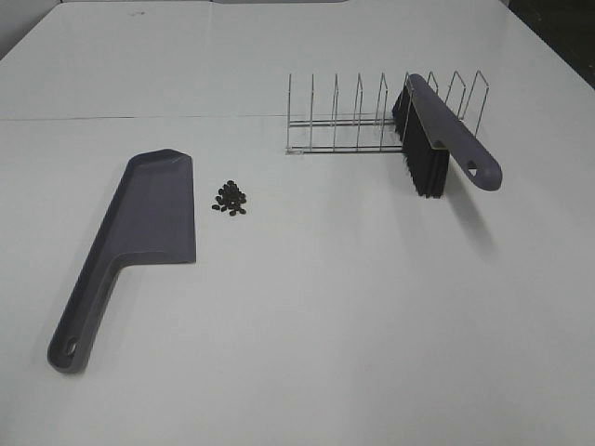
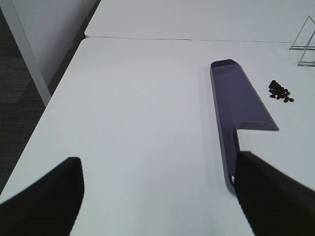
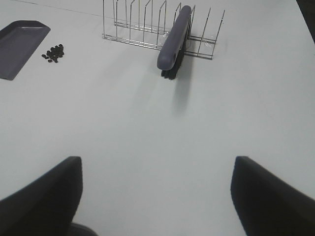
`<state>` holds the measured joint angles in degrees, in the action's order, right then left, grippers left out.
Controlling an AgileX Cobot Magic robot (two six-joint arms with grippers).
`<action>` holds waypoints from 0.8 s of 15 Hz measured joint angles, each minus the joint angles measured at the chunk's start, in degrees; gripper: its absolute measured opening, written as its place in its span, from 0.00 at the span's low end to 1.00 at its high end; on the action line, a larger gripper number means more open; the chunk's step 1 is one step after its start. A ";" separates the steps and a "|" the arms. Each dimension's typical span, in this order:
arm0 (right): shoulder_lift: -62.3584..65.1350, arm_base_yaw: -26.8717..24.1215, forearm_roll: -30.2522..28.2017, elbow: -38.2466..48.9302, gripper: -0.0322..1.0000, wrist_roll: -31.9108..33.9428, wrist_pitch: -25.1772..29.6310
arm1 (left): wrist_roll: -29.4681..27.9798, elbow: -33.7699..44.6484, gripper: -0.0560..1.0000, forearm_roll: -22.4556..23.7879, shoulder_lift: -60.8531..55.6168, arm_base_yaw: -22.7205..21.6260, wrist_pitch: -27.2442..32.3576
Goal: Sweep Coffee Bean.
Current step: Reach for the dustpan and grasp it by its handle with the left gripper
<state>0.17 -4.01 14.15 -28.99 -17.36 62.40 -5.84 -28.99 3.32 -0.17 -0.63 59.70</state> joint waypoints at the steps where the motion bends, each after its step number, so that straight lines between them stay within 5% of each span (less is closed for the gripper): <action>1: 0.00 0.00 0.00 0.00 0.74 0.00 0.00 | 0.00 0.00 0.80 0.00 0.00 0.00 0.00; 12: 0.00 0.00 0.00 0.00 0.74 0.00 0.00 | 0.00 0.00 0.80 0.00 0.00 0.00 0.00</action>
<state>0.17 -4.01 14.15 -28.99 -17.36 62.40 -5.84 -28.99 3.32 -0.17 -0.63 59.70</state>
